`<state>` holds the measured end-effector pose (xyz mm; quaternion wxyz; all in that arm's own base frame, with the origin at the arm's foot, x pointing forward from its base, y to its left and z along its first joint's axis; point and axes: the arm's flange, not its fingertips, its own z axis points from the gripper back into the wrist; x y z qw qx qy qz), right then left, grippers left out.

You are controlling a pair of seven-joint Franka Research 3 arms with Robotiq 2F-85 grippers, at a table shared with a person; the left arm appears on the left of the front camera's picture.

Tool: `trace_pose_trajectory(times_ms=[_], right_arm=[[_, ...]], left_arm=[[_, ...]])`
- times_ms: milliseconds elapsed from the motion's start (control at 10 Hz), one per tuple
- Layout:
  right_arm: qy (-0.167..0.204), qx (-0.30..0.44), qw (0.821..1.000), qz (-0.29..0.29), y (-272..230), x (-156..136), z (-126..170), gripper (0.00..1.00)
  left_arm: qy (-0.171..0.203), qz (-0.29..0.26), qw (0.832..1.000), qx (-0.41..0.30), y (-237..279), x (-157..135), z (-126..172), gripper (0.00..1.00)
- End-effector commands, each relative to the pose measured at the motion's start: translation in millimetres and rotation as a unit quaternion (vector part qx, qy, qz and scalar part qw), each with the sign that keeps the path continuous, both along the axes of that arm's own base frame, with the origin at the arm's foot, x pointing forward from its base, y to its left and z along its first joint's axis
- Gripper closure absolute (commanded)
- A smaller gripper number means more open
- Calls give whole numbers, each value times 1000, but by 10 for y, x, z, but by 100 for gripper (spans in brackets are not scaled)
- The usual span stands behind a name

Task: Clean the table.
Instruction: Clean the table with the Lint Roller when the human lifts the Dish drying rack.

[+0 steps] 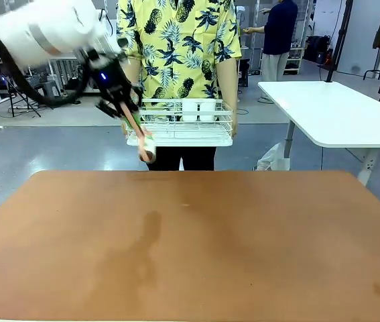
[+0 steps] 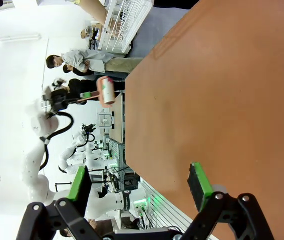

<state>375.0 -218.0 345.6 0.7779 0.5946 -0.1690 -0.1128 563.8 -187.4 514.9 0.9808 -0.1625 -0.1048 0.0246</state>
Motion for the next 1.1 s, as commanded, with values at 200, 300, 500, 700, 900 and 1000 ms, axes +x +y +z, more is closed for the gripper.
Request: trace_pose_trajectory(times_ms=[200,300,500,700,900,1000], right_arm=[[-2,-2,1000,-7,50,-37,16,0],[-2,-2,1000,-7,50,-37,16,0],[-2,-2,1000,-7,50,-37,16,0],[-2,-2,1000,-7,50,-37,16,0],[-2,-2,1000,-7,50,-37,16,0],[-2,-2,1000,-7,50,-37,16,0]], left_arm=[[-28,23,989,141,987,-497,519,79],[-44,34,986,160,1295,-634,595,79],[-52,45,983,171,1670,-788,519,79],[-58,10,990,128,1751,-764,387,79],[-40,46,985,163,1768,-749,591,79],[-40,46,985,163,1768,-749,591,79]])
